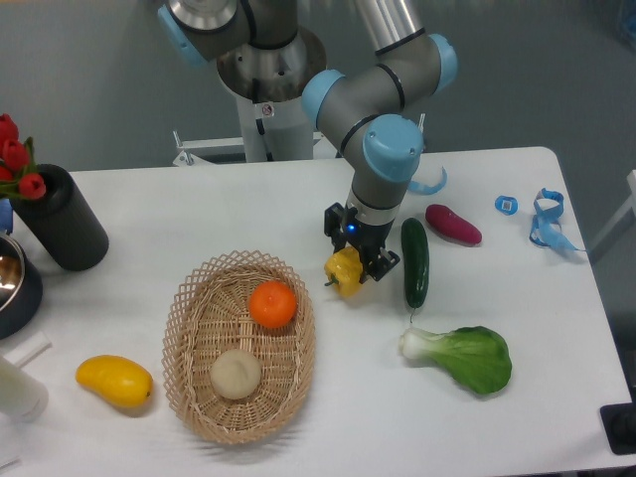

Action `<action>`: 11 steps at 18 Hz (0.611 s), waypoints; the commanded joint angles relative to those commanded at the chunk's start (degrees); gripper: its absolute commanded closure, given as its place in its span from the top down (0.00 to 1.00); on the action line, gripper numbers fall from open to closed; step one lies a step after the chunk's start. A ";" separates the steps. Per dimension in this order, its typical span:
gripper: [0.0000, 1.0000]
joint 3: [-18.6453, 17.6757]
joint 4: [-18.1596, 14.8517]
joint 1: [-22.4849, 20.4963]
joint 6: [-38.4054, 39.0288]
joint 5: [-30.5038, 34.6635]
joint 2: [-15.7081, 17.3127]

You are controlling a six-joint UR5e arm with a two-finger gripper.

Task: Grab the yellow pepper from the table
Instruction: 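Lift the gripped yellow pepper up off the table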

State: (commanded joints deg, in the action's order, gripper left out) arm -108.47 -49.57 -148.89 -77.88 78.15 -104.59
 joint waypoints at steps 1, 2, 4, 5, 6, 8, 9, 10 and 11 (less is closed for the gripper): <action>0.38 1.23 0.00 0.00 1.14 -1.32 0.09; 0.38 2.46 0.00 -0.08 2.02 -2.64 0.18; 0.38 4.92 0.09 -0.17 3.78 -5.71 0.18; 0.38 6.33 0.09 -0.35 5.27 -7.47 0.18; 0.38 7.74 0.35 -0.52 6.94 -9.14 0.18; 0.38 10.29 1.58 -1.14 10.20 -11.26 0.18; 0.38 11.08 1.76 -1.49 11.16 -11.61 0.18; 0.38 11.87 2.11 -1.75 11.96 -11.96 0.18; 0.38 12.75 2.37 -1.75 13.10 -12.66 0.18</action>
State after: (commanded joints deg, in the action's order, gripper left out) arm -95.72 -47.20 -150.64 -64.79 65.49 -104.41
